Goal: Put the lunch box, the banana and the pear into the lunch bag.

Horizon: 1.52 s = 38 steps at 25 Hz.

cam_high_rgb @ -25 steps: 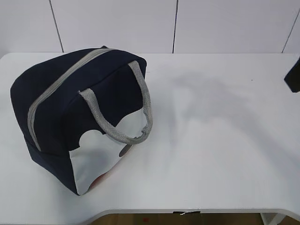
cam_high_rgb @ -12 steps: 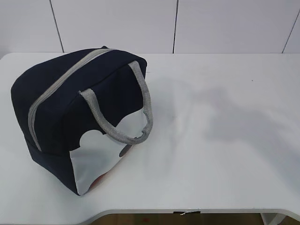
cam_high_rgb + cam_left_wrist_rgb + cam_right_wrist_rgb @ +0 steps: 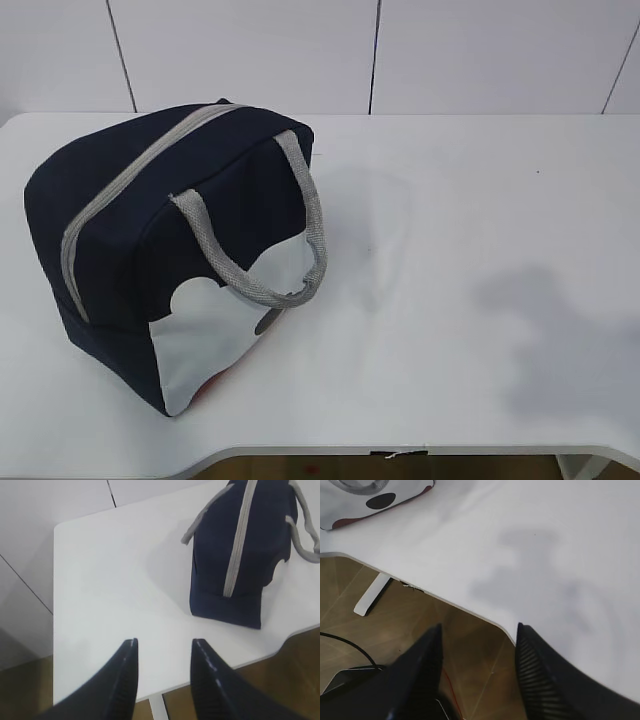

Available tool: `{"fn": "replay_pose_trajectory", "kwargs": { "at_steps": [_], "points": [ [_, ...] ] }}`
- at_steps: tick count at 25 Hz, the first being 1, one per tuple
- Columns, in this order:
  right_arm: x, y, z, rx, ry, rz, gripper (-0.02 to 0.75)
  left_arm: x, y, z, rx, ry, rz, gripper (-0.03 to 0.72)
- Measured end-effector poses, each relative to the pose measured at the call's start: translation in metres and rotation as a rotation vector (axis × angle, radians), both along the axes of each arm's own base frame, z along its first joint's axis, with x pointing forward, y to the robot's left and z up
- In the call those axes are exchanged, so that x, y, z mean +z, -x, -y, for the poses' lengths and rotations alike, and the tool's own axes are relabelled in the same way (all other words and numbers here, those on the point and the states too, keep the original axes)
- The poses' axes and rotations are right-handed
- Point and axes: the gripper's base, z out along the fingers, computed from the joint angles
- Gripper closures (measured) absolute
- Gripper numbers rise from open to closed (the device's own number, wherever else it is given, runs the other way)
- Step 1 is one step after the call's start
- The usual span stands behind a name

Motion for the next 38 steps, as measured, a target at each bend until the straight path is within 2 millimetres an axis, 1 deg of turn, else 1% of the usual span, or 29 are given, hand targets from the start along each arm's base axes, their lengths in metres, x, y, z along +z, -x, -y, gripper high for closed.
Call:
{"fn": "replay_pose_trajectory", "kwargs": {
  "at_steps": [3,7,9,14,17,23,38],
  "points": [
    [-0.017,0.013,0.004,0.001,-0.006,0.012,0.349,-0.022,0.002,-0.001,0.002,-0.011,-0.026,0.422],
    [-0.046,0.025,0.009,-0.004,0.005,0.008,0.349,-0.054,0.0,0.0,-0.002,-0.026,-0.088,0.432],
    [-0.058,0.03,0.011,-0.004,0.005,0.008,0.349,-0.067,0.004,0.002,-0.021,-0.007,-0.1,0.44],
    [-0.08,0.046,0.017,-0.008,-0.015,0.093,0.349,-0.086,0.011,0.005,-0.068,0.077,-0.002,0.448],
    [-0.092,0.05,0.018,-0.01,-0.03,0.143,0.349,-0.097,0.008,0.007,-0.071,0.078,-0.019,0.448],
    [-0.097,0.045,0.017,-0.026,-0.054,0.171,0.349,-0.116,-0.002,0.01,-0.07,0.067,-0.067,0.448],
    [-0.097,0.044,0.017,-0.029,-0.058,0.174,0.349,-0.115,-0.002,0.01,-0.065,0.071,-0.048,0.449]
  ]
}}
